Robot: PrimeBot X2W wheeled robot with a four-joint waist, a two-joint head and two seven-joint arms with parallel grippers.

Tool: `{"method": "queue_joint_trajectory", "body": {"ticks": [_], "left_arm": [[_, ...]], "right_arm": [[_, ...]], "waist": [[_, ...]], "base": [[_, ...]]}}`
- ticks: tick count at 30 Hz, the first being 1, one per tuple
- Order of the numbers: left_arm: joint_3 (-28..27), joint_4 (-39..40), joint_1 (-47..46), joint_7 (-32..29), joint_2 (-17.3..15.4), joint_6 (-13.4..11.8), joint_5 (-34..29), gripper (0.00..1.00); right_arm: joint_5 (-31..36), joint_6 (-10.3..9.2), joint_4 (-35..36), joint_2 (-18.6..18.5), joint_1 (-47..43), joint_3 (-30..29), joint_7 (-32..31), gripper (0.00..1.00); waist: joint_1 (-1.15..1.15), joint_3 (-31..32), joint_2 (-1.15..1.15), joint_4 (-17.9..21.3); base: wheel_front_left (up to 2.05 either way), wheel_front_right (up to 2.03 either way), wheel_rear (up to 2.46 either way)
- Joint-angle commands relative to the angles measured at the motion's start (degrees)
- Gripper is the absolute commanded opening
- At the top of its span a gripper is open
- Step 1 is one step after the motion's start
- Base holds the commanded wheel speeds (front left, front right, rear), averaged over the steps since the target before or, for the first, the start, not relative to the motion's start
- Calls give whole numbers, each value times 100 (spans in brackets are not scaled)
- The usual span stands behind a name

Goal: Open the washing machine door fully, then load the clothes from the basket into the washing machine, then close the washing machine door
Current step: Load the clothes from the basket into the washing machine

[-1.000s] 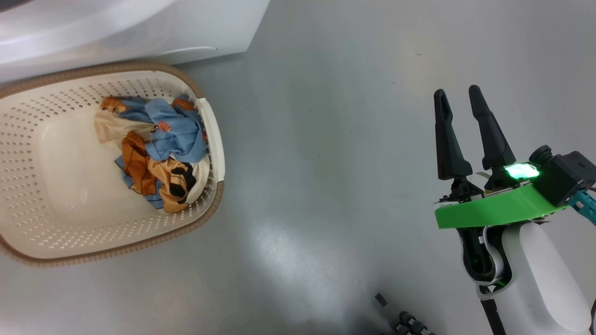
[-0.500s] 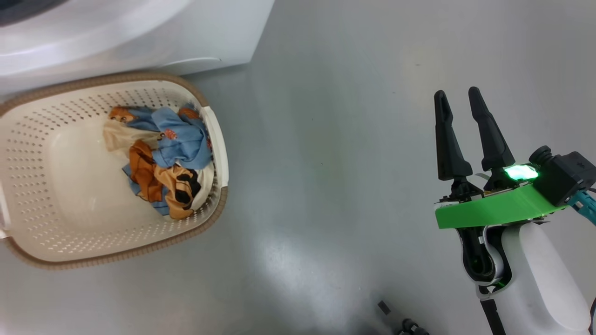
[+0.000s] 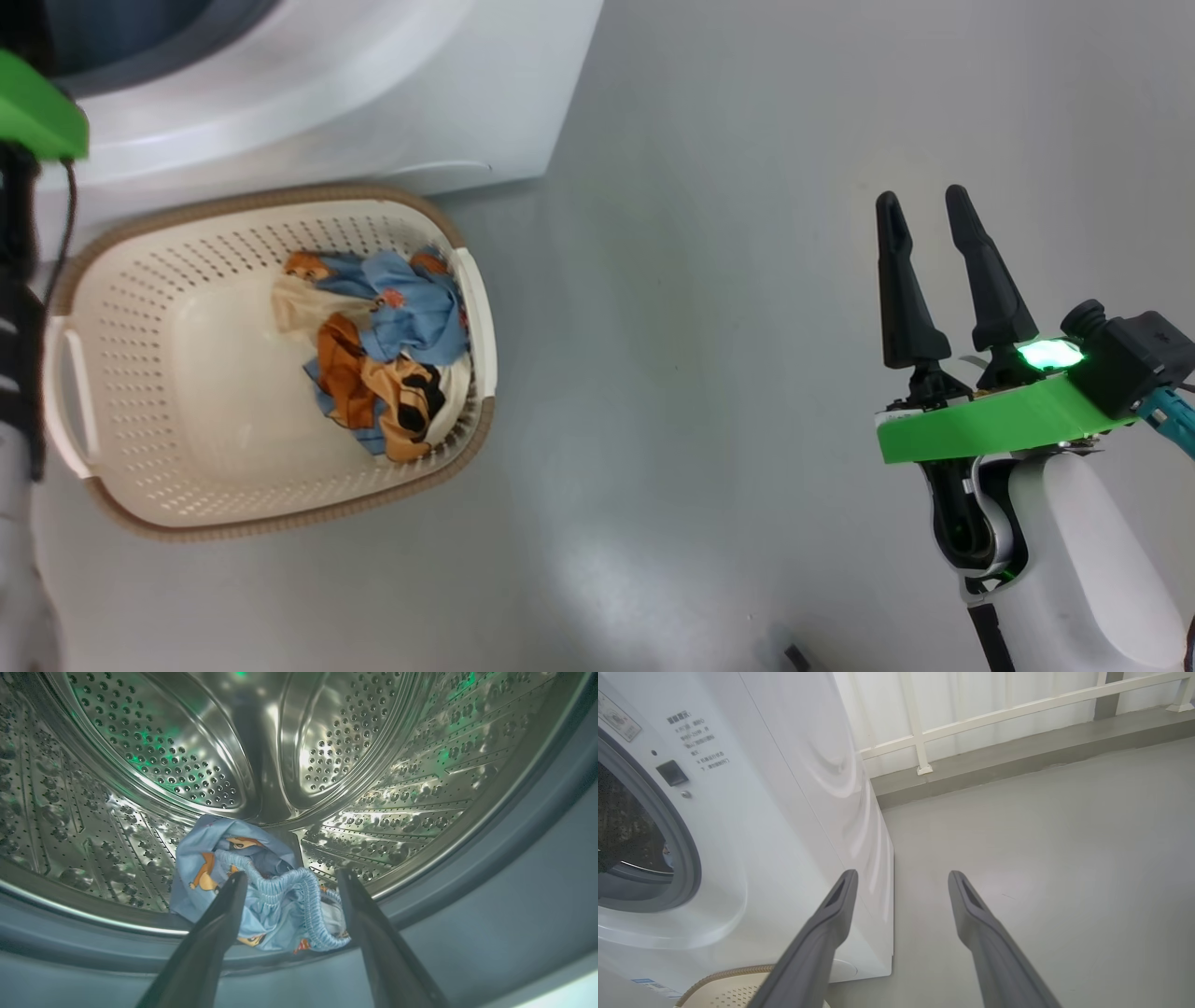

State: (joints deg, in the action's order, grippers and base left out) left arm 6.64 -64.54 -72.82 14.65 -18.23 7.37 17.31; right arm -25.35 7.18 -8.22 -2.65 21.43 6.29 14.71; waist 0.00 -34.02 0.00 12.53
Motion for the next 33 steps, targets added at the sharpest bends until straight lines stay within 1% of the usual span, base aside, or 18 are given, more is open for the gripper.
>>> {"method": "queue_joint_trajectory", "body": {"ticks": [1,8,14,26,27,33], "left_arm": [[-117,227,199,34,-195,9,63,100],[-429,962,1079,34,17,11,274,100],[-627,1541,1867,34,268,11,275,100],[-819,2602,3505,34,618,12,20,100],[-819,2602,3505,34,618,12,20,100],[-881,3101,4209,35,735,12,-166,100]], "right_arm": [[44,31,106,-23,-225,64,29,100],[191,31,47,-23,-408,-31,29,100],[252,31,-4,-110,-595,-109,29,100],[248,31,-82,-440,-989,-186,29,100],[248,31,-82,-440,-989,-186,29,100],[225,31,-107,-536,-1230,-274,29,100]], "waist": [[0,190,0,-104],[0,650,0,-276],[0,1053,0,-490],[0,1759,0,-929],[0,1759,0,-929],[0,2056,0,-1120]], "base": [[0,0,0],[0,0,0],[0,0,0],[0,0,0],[0,0,0],[0,0,0]]}}
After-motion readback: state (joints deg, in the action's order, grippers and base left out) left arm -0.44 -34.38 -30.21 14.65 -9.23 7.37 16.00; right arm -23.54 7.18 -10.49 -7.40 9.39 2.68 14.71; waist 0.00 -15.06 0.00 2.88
